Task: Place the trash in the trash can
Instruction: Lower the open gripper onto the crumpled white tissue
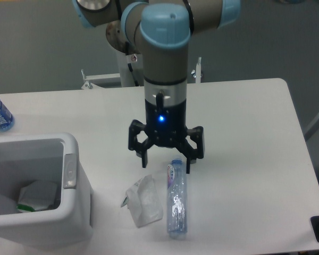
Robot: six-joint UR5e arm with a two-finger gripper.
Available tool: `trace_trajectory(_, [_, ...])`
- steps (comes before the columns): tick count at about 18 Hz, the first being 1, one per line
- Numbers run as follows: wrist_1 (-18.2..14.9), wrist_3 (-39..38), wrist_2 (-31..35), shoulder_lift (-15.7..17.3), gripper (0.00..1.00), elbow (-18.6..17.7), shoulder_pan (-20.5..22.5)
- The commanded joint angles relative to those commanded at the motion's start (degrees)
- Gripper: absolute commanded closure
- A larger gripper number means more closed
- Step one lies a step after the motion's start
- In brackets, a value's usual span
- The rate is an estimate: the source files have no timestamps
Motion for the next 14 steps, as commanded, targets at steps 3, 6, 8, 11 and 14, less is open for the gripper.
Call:
trace_trajectory(3, [0.26,-0.09,-0.17,-1.85,0.0,-0.62,-0.44])
trace_trajectory(6, [2.71,0.52,-0.17,-4.22,0.0,-1.76,-1.32])
trace_trajectory(8, [4.13,-0.09,0.0,-5.27,0.0,-3.42,-2.45])
trace_trajectory(11, [6.67,-0.18,-0.17,-7.56,0.0,-7.11,-4.21])
trace_trajectory(14, [7.12,-0.27,-0.09,-11.07,0.0,-7.56,-6.94])
